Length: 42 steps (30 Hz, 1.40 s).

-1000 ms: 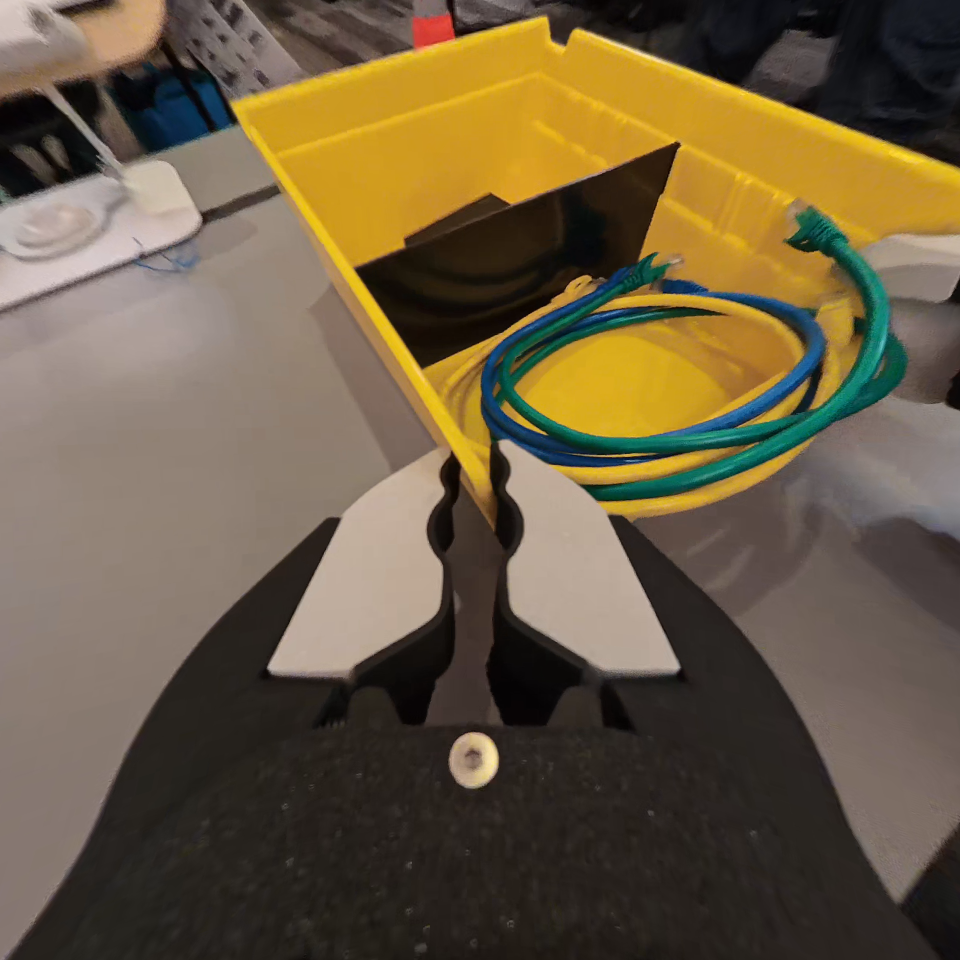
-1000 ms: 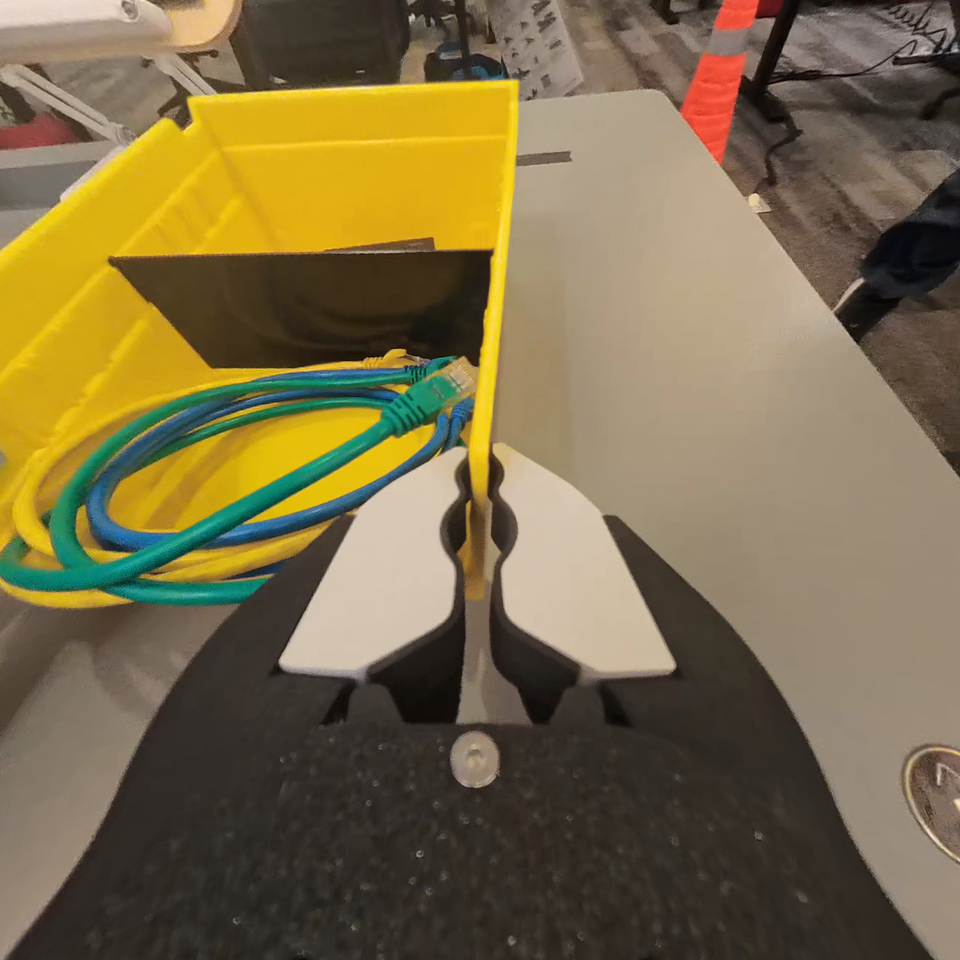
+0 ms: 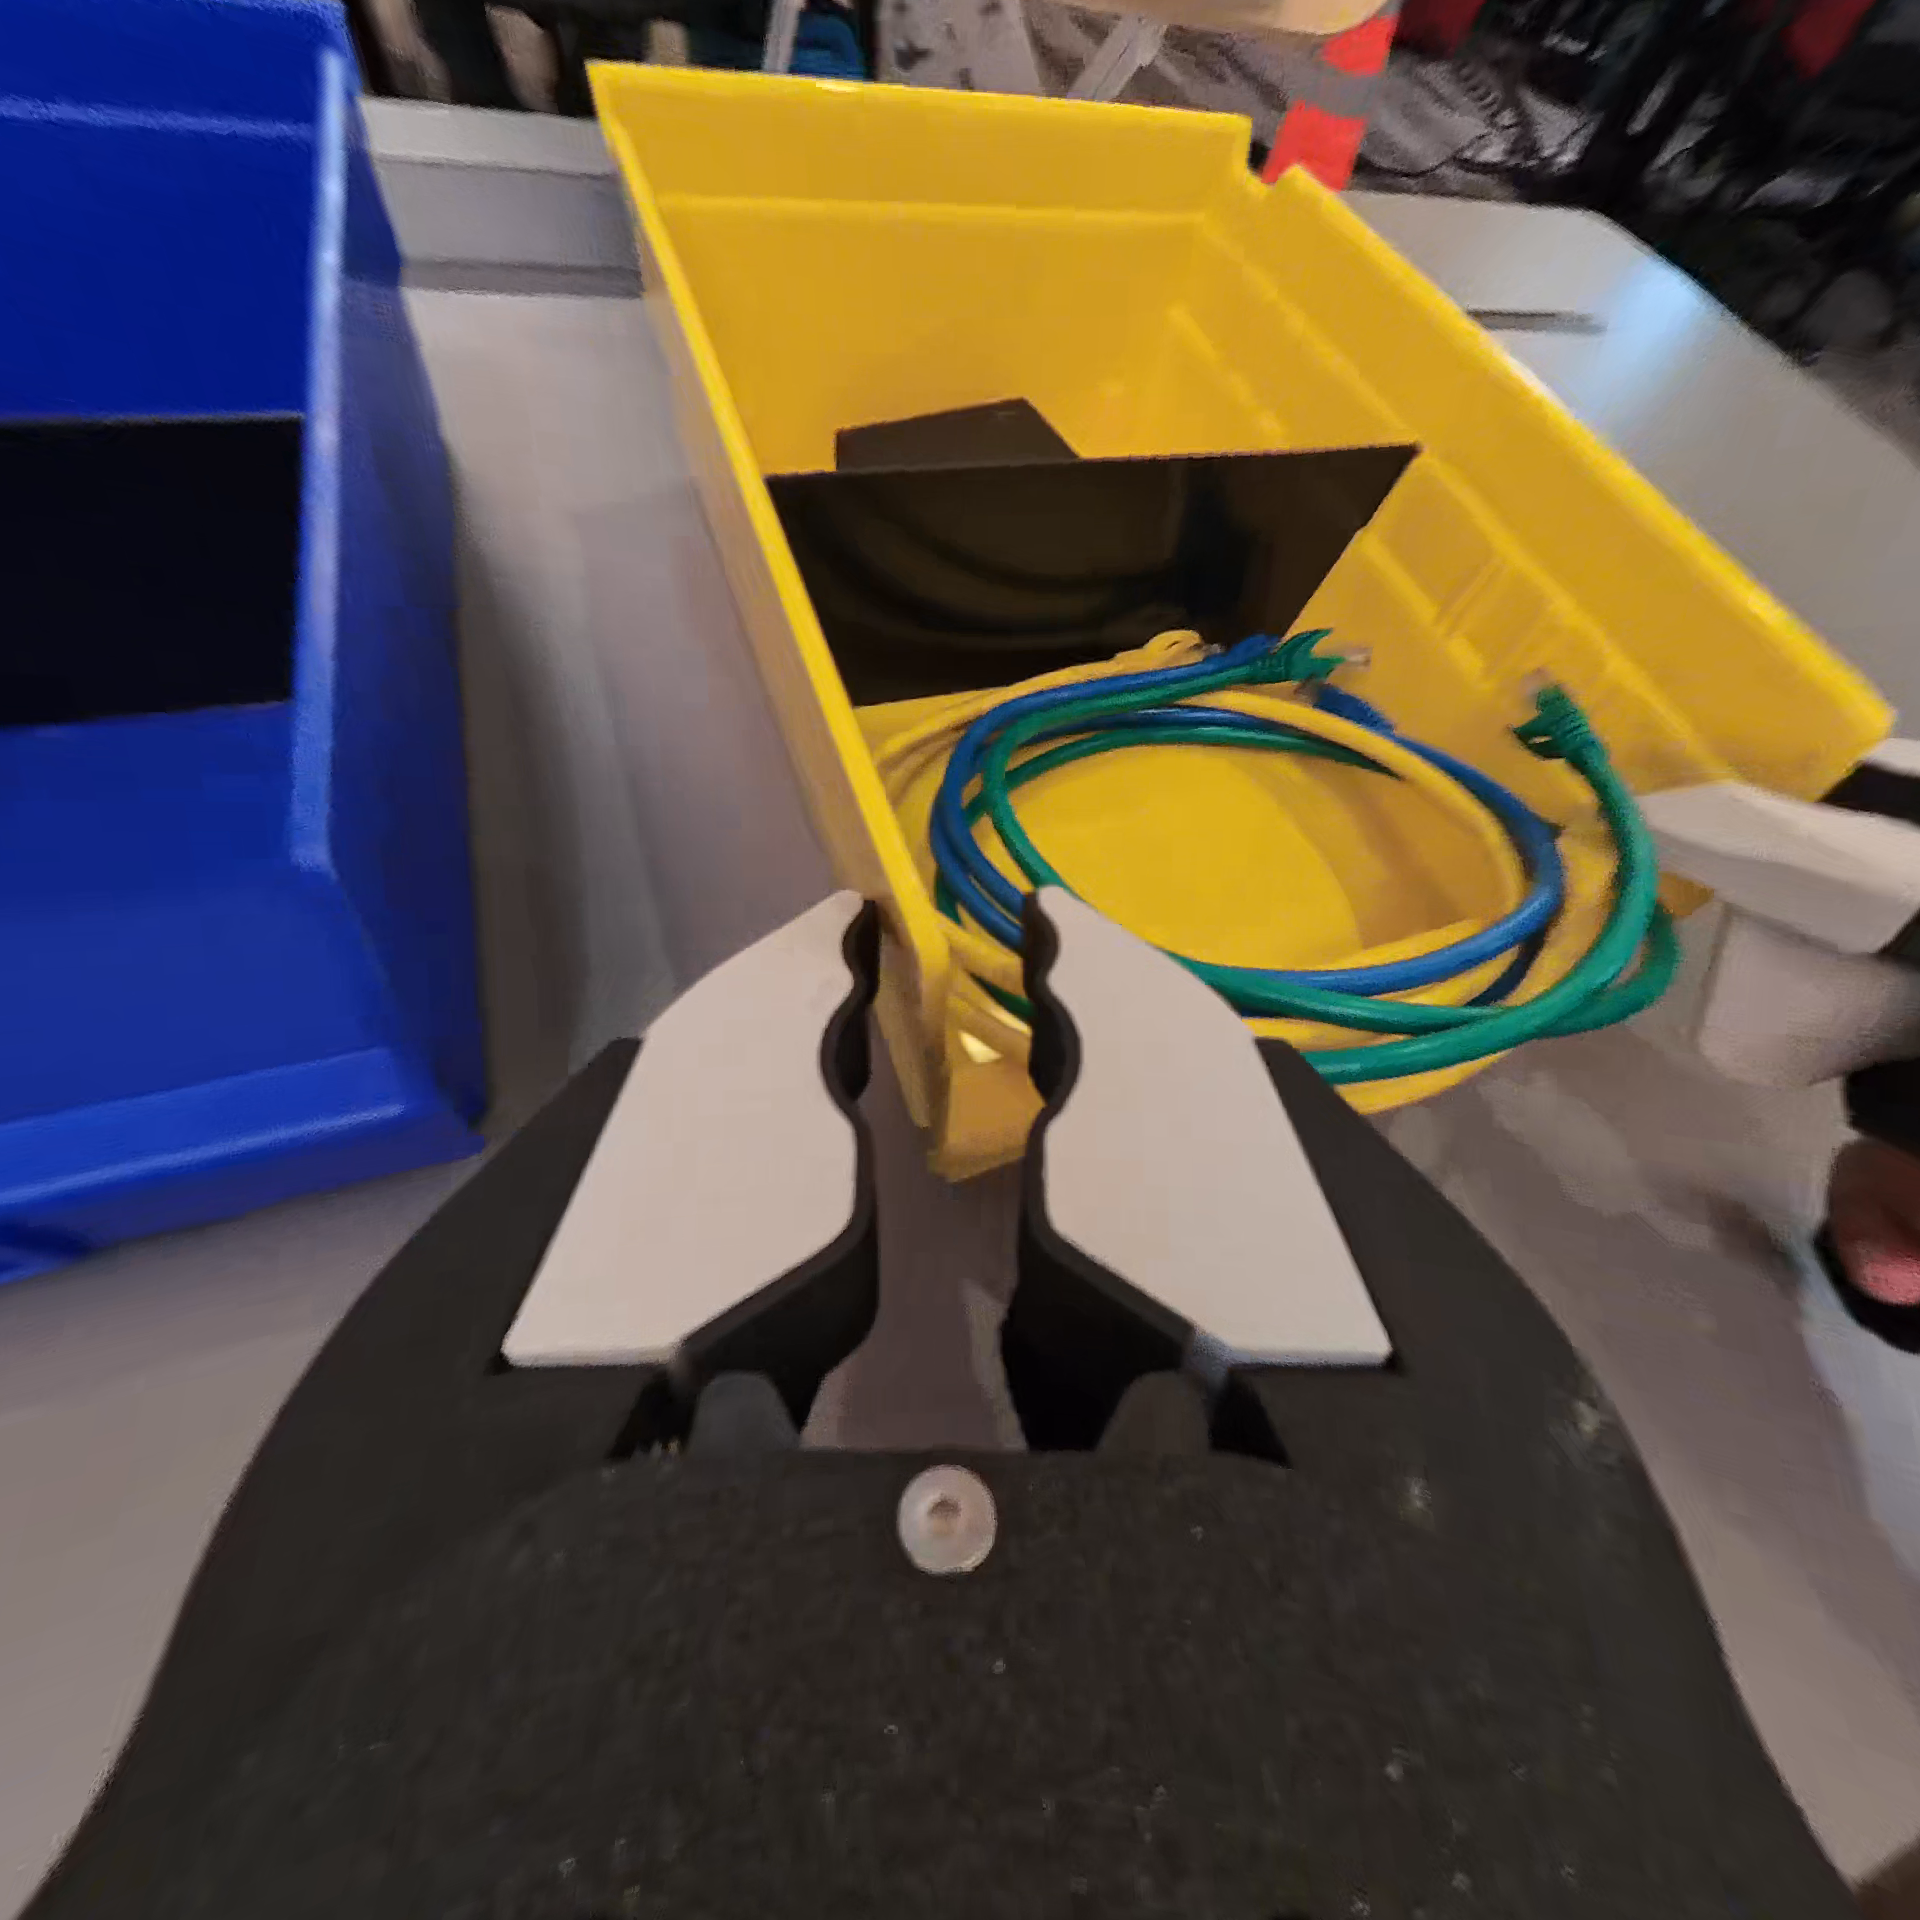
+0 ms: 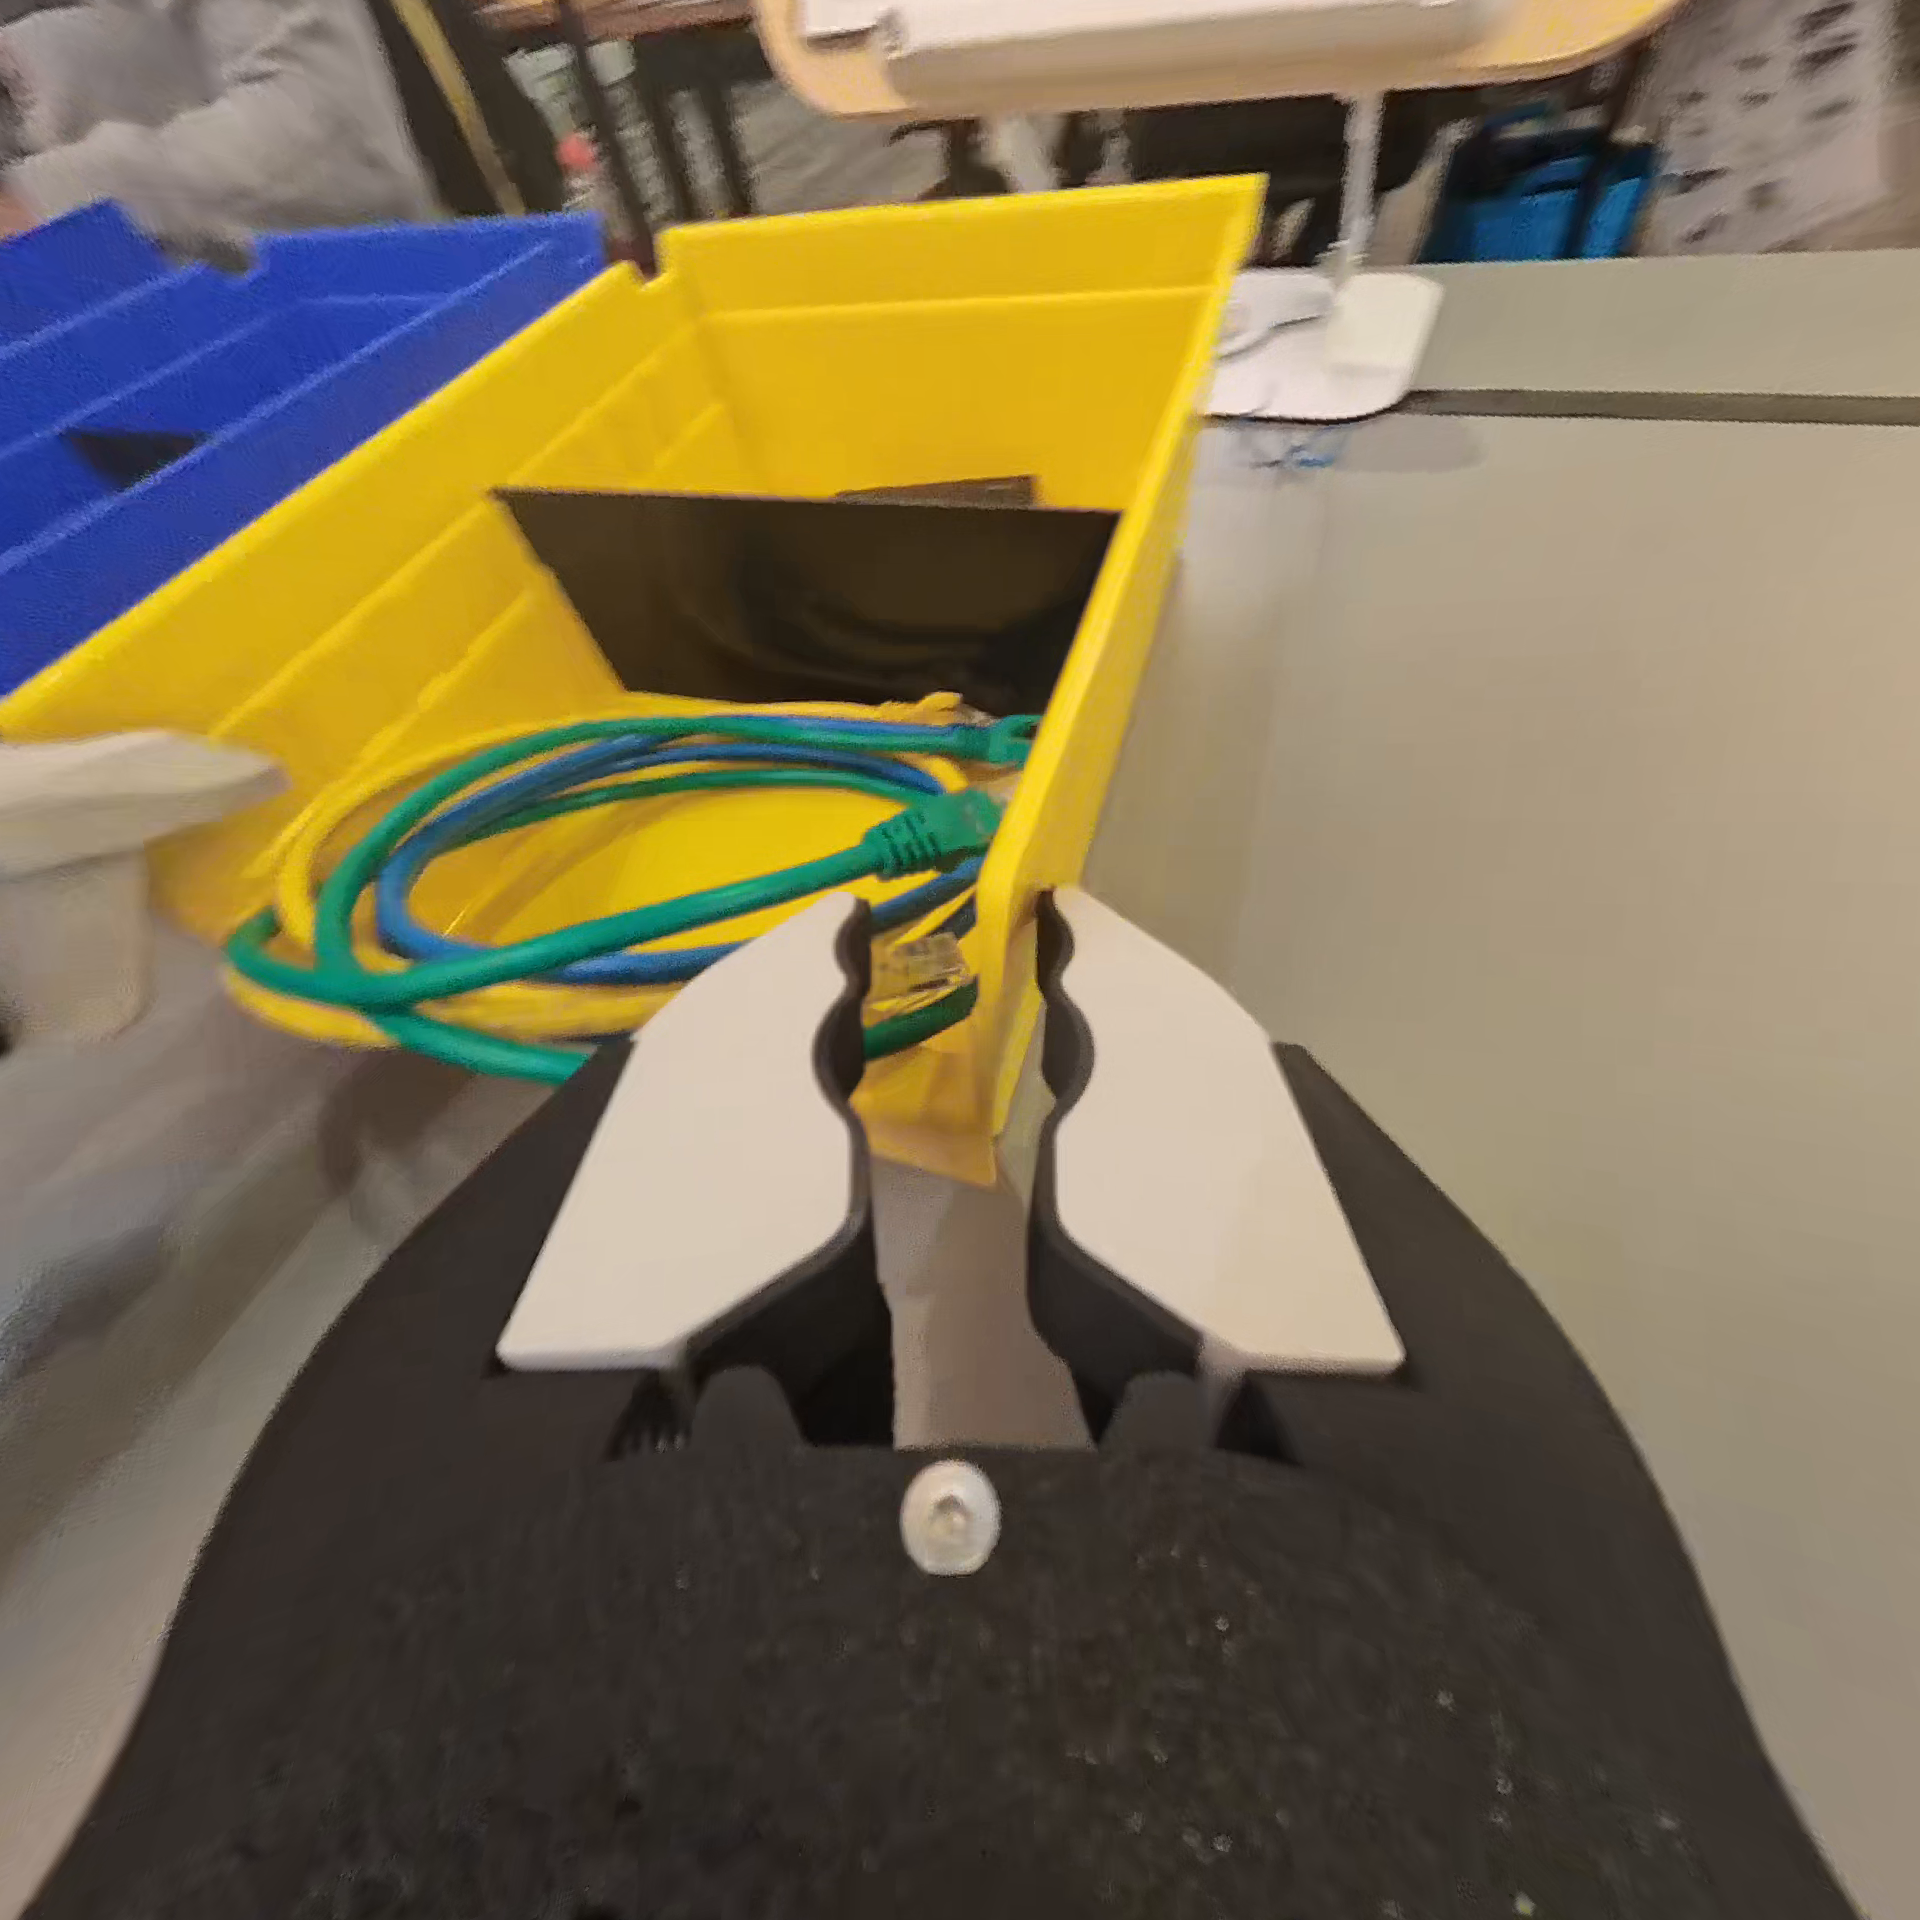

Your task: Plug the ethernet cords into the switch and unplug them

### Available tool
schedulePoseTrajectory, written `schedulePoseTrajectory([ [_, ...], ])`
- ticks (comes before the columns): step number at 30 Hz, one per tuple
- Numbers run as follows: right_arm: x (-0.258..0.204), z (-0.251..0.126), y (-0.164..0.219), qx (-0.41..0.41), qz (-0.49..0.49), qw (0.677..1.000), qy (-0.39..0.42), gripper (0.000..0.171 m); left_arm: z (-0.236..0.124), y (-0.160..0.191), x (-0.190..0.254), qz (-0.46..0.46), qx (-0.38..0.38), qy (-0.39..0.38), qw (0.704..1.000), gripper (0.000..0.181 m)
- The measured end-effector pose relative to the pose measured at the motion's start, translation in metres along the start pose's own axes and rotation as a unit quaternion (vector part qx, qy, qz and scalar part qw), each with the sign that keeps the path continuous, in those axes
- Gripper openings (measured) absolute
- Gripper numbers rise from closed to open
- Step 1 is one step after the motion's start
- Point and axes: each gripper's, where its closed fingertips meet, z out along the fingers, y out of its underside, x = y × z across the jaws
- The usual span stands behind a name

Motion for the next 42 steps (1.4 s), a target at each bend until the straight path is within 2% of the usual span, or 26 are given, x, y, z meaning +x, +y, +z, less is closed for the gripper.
schedulePoseTrajectory([
  [2,0.0,-0.008,0.003,-0.022,-0.033,0.999,-0.036,0.023,-0.001,0.0,0.004,-0.022,-0.006,0.037,0.999,0.032],
  [4,0.001,-0.023,-0.003,-0.007,-0.05,0.996,-0.07,0.02,-0.007,0.001,0.006,-0.039,-0.005,0.066,0.997,0.035],
  [7,0.005,-0.044,-0.012,0.023,-0.043,0.994,-0.093,0.022,-0.033,-0.01,0.013,-0.048,0.033,0.126,0.99,0.039],
  [9,0.008,-0.054,-0.007,0.03,-0.045,0.994,-0.097,0.022,-0.057,-0.019,0.002,-0.026,0.064,0.13,0.989,0.039],
  [11,0.008,-0.063,0.001,0.028,-0.039,0.993,-0.107,0.021,-0.082,-0.024,-0.035,0.014,0.085,0.083,0.993,0.039],
  [14,0.0,-0.073,0.005,0.029,-0.005,0.99,-0.141,0.018,-0.117,-0.022,-0.133,0.038,0.09,-0.034,0.995,0.039],
  [16,-0.006,-0.074,0.002,0.039,0.002,0.987,-0.156,0.017,-0.132,-0.018,-0.203,0.016,0.099,-0.101,0.99,0.041],
  [17,-0.01,-0.072,0.003,0.038,-0.002,0.986,-0.159,0.017,-0.134,-0.018,-0.227,-0.017,0.103,-0.1,0.989,0.049],
  [19,-0.016,-0.066,0.008,0.025,-0.018,0.986,-0.161,0.017,-0.129,-0.023,-0.246,-0.074,0.116,-0.049,0.989,0.06],
  [21,-0.025,-0.063,0.014,0.013,-0.041,0.985,-0.164,0.016,-0.116,-0.018,-0.265,-0.102,0.113,-0.049,0.987,0.059],
  [26,-0.048,-0.065,0.019,0.013,-0.112,0.977,-0.179,0.014,-0.071,-0.007,-0.291,-0.068,0.057,-0.065,0.994,0.057],
  [28,-0.056,-0.063,0.025,0.005,-0.135,0.973,-0.188,0.014,-0.056,-0.009,-0.29,-0.077,0.053,-0.043,0.995,0.043],
  [30,-0.063,-0.06,0.03,-0.003,-0.15,0.97,-0.194,0.014,-0.048,-0.013,-0.284,-0.073,0.052,-0.022,0.996,0.015],
  [31,-0.067,-0.059,0.034,-0.01,-0.155,0.968,-0.197,0.014,-0.046,-0.015,-0.285,-0.072,0.049,-0.032,0.996,0.009],
  [39,-0.094,-0.057,0.049,-0.027,-0.209,0.955,-0.209,0.012,-0.043,-0.015,-0.288,-0.079,0.023,-0.079,0.994,0.004],
  [42,-0.108,-0.058,0.049,-0.025,-0.195,0.955,-0.222,0.012,-0.043,-0.015,-0.289,-0.101,0.025,-0.085,0.991,0.004],
])
